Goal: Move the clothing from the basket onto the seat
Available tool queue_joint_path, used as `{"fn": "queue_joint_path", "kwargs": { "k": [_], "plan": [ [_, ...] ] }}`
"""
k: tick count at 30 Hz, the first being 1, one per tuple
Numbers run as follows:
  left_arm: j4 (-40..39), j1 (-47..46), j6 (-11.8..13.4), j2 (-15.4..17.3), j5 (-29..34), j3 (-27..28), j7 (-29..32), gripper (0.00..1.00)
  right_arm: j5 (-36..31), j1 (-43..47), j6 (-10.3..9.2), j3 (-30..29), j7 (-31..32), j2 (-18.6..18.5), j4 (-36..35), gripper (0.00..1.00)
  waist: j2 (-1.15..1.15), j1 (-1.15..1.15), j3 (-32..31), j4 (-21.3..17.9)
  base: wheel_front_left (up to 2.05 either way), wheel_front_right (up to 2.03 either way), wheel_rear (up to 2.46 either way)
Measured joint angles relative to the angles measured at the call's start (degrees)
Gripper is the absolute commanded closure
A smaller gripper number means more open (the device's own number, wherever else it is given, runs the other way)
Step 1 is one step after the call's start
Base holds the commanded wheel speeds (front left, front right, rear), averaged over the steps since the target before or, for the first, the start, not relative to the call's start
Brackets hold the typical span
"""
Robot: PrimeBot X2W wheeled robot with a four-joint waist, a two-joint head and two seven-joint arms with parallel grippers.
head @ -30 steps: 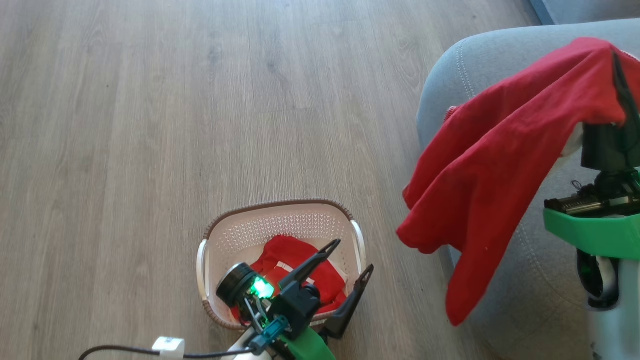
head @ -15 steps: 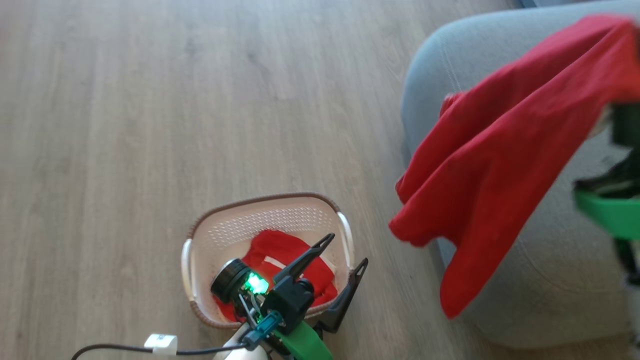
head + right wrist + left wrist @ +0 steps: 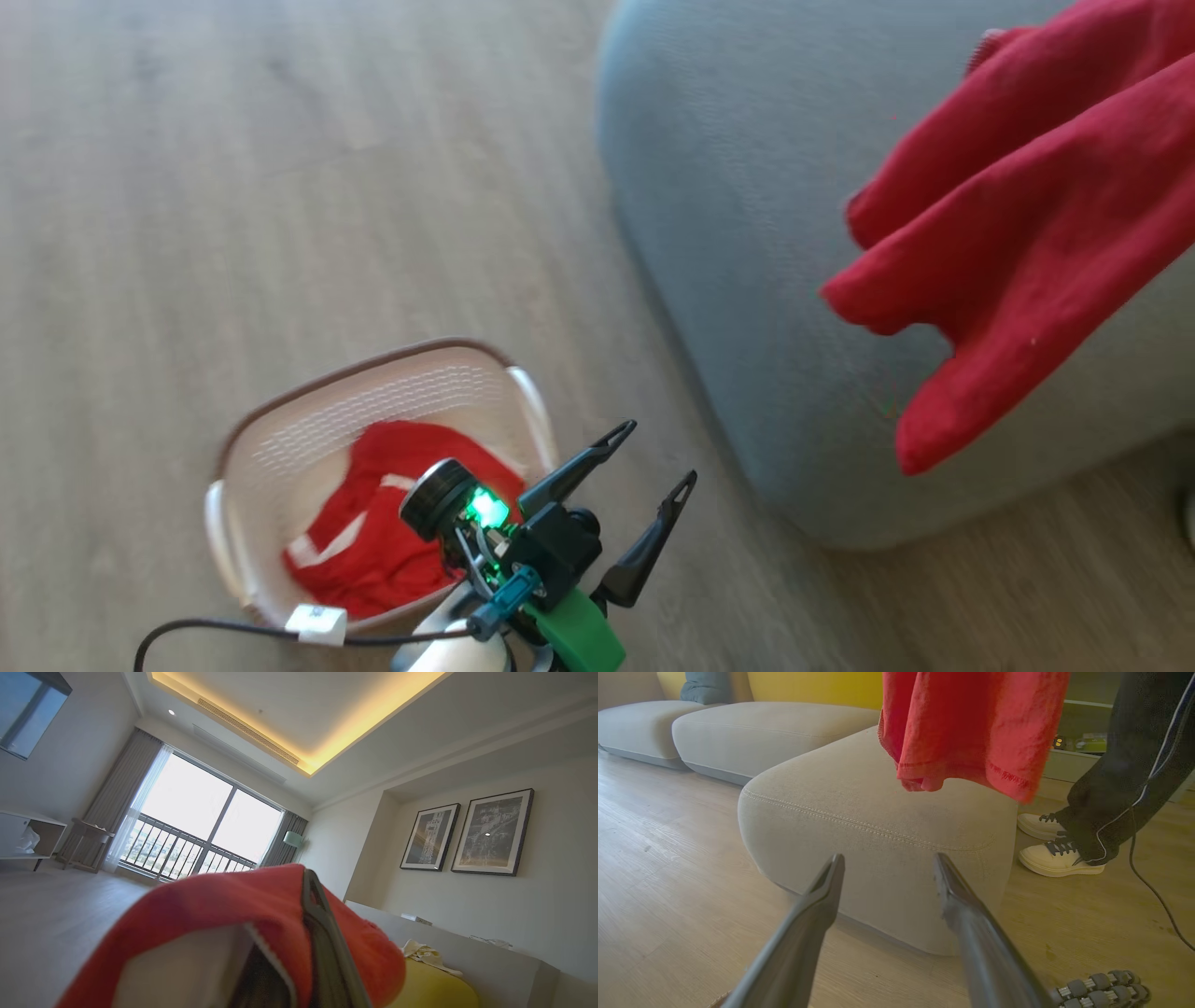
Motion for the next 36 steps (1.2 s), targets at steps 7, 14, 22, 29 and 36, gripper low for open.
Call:
{"fn": "queue_joint_path", "kwargs": {
  "k": [7,14,22,29,36],
  "plan": [
    [1.3,-1.2,-0.1,0.9,0.1,-1.0,0.0,0.00,-0.4,0.0,0.02,-1.5,0.0,1.5,-0.2,1.00,0.00,0.00,1.6,-7.8,0.00,0.00,0.00],
    [2.5,-4.4,-0.5,0.8,-0.1,-4.4,0.0,0.00,-0.6,2.1,0.02,-6.2,0.0,1.8,-1.9,1.00,0.00,0.00,3.2,-10.6,0.00,0.00,0.00],
    [3.2,-4.9,-0.5,1.2,-1.0,-5.9,0.0,0.00,-1.0,3.9,0.02,-9.3,0.0,2.5,-2.1,1.00,0.00,0.00,4.2,-10.9,0.00,0.00,0.00],
    [3.2,-5.5,-0.5,2.2,-1.0,-5.7,0.0,0.00,-2.3,1.8,0.27,-11.5,0.0,0.5,3.6,1.00,0.00,0.00,5.6,-10.8,0.00,0.00,0.00],
    [3.2,-5.8,-0.5,3.8,0.2,-4.1,0.0,0.00,-1.3,-8.1,0.42,-9.0,0.0,-4.8,9.2,1.00,0.00,0.00,9.5,-10.7,0.00,0.00,0.00]
  ]
}}
